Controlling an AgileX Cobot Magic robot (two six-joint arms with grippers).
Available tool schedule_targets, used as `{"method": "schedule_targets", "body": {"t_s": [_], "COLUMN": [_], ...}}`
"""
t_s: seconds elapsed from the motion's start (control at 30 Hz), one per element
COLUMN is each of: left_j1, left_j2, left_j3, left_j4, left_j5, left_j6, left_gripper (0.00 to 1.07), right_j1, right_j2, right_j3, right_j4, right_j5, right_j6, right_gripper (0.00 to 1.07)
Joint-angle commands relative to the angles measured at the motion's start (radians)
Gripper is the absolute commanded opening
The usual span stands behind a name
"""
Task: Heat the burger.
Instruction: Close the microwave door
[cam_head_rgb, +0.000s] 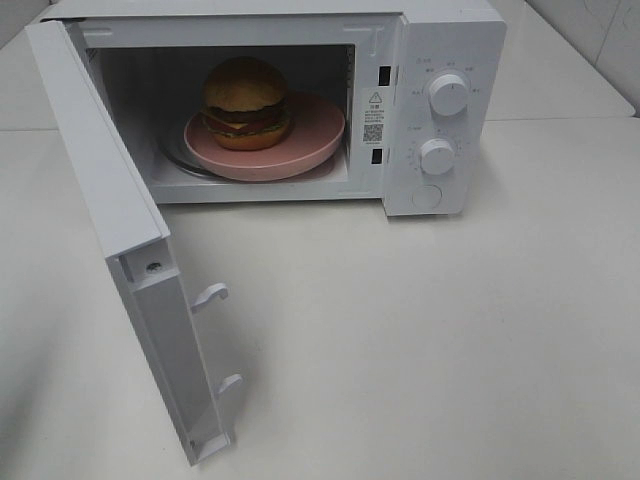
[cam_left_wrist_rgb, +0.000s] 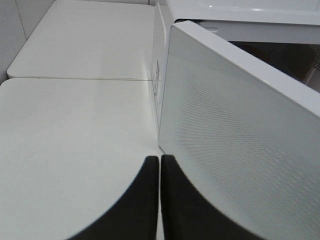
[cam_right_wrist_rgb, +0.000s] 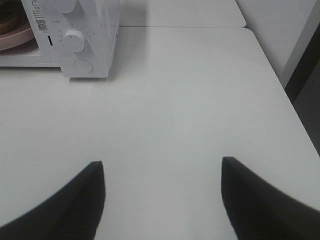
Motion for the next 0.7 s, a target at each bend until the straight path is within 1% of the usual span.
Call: {"method": "schedule_targets", "body": {"t_s": [0.03,0.07,0.1,0.13,0.17,0.2,0.23,0.27,0.3,0.33,0.37,0.4,0.43,0.47,0.5,0.53,0.57,0.6,0.67,0.7], "left_j1": [0.003,0.003,-0.001,-0.001,-0.017,-0.029,-0.029,-0.062,-0.062,-0.107,-0.128,-0.128,-0.180,-0.201,-0.201,-0.234,-0.234,-0.263,-0.272,-0.290], "left_j2": [0.119,0.119,0.186,0.186,0.257,0.291,0.291,0.348,0.348,0.402,0.431,0.431,0.489,0.513,0.513,0.562,0.562,0.613,0.632,0.686], "left_j3": [0.005,0.005,0.005,0.005,0.004,0.004,0.004,0.004,0.004,0.004,0.004,0.004,0.004,0.004,0.004,0.003,0.003,-0.004,-0.011,-0.031], "left_j4": [-0.056,-0.056,-0.079,-0.079,-0.087,-0.087,-0.087,-0.087,-0.087,-0.087,-0.087,-0.087,-0.086,-0.086,-0.086,-0.086,-0.086,-0.081,-0.078,-0.068], "left_j5": [-0.130,-0.130,-0.188,-0.188,-0.249,-0.275,-0.275,-0.340,-0.340,-0.418,-0.462,-0.462,-0.544,-0.574,-0.574,-0.637,-0.637,-0.684,-0.696,-0.713], "left_j6": [0.095,0.095,0.129,0.129,0.141,0.141,0.141,0.141,0.141,0.140,0.140,0.140,0.140,0.139,0.139,0.129,0.129,0.122,0.121,0.112], "left_gripper": [0.00,0.00,0.00,0.00,0.00,0.00,0.00,0.00,0.00,0.00,0.00,0.00,0.00,0.00,0.00,0.00,0.00,0.00,0.00,0.00], "right_j1": [-0.008,-0.008,-0.008,-0.008,-0.008,-0.008,-0.008,-0.008,-0.008,-0.008,-0.008,-0.008,-0.008,-0.008,-0.008,-0.008,-0.008,-0.008,-0.008,-0.008], "right_j2": [-0.030,-0.030,-0.030,-0.030,-0.030,-0.030,-0.030,-0.030,-0.030,-0.030,-0.030,-0.030,-0.030,-0.030,-0.030,-0.030,-0.030,-0.030,-0.030,-0.030], "right_j3": [-0.001,-0.001,-0.001,-0.001,-0.001,-0.001,-0.001,-0.001,-0.001,-0.001,-0.001,-0.001,-0.001,-0.001,-0.001,-0.001,-0.001,-0.001,-0.001,-0.001], "right_j4": [-0.004,-0.004,-0.004,-0.004,-0.004,-0.004,-0.004,-0.004,-0.004,-0.004,-0.004,-0.004,-0.004,-0.004,-0.004,-0.004,-0.004,-0.004,-0.004,-0.004], "right_j5": [-0.009,-0.009,-0.009,-0.009,-0.009,-0.009,-0.009,-0.009,-0.009,-0.009,-0.009,-0.009,-0.009,-0.009,-0.009,-0.009,-0.009,-0.009,-0.009,-0.009], "right_j6": [-0.006,-0.006,-0.006,-0.006,-0.006,-0.006,-0.006,-0.006,-0.006,-0.006,-0.006,-0.006,-0.006,-0.006,-0.006,-0.006,-0.006,-0.006,-0.006,-0.006], "right_gripper": [0.61,0.61,0.61,0.61,0.61,0.61,0.61,0.61,0.61,0.61,0.61,0.61,0.61,0.61,0.61,0.61,0.61,0.61,0.61,0.61]}}
